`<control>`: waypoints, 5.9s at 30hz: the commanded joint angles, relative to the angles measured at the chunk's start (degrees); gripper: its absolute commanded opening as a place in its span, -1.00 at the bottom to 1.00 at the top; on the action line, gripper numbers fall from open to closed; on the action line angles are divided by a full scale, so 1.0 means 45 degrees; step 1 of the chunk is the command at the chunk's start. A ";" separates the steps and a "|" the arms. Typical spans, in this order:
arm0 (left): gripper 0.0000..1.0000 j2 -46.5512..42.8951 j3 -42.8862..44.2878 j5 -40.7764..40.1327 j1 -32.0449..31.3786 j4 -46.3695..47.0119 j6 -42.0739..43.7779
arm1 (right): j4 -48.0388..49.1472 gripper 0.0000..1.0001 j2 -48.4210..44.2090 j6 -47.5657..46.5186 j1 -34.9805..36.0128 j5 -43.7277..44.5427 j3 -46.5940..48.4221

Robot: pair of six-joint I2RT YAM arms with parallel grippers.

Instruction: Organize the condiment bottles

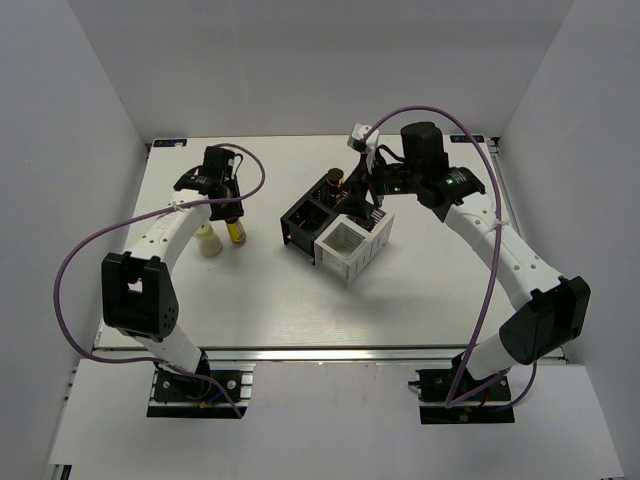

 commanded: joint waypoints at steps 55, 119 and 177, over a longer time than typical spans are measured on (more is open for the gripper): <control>-1.00 0.0903 0.4816 0.0980 -0.4748 0.0167 0.0088 | 0.0646 -0.77 -0.1245 0.0099 -0.0667 0.0130 -0.0990; 0.87 -0.3126 -0.3157 0.0275 0.3161 0.0262 -0.1944 | -0.0234 0.49 0.2997 0.0080 0.4704 0.3098 0.2139; -1.00 -0.1623 0.3778 0.3831 -0.7424 -0.0555 -0.0988 | 0.2814 -1.00 -0.2103 0.4494 -0.4298 0.0735 -0.0283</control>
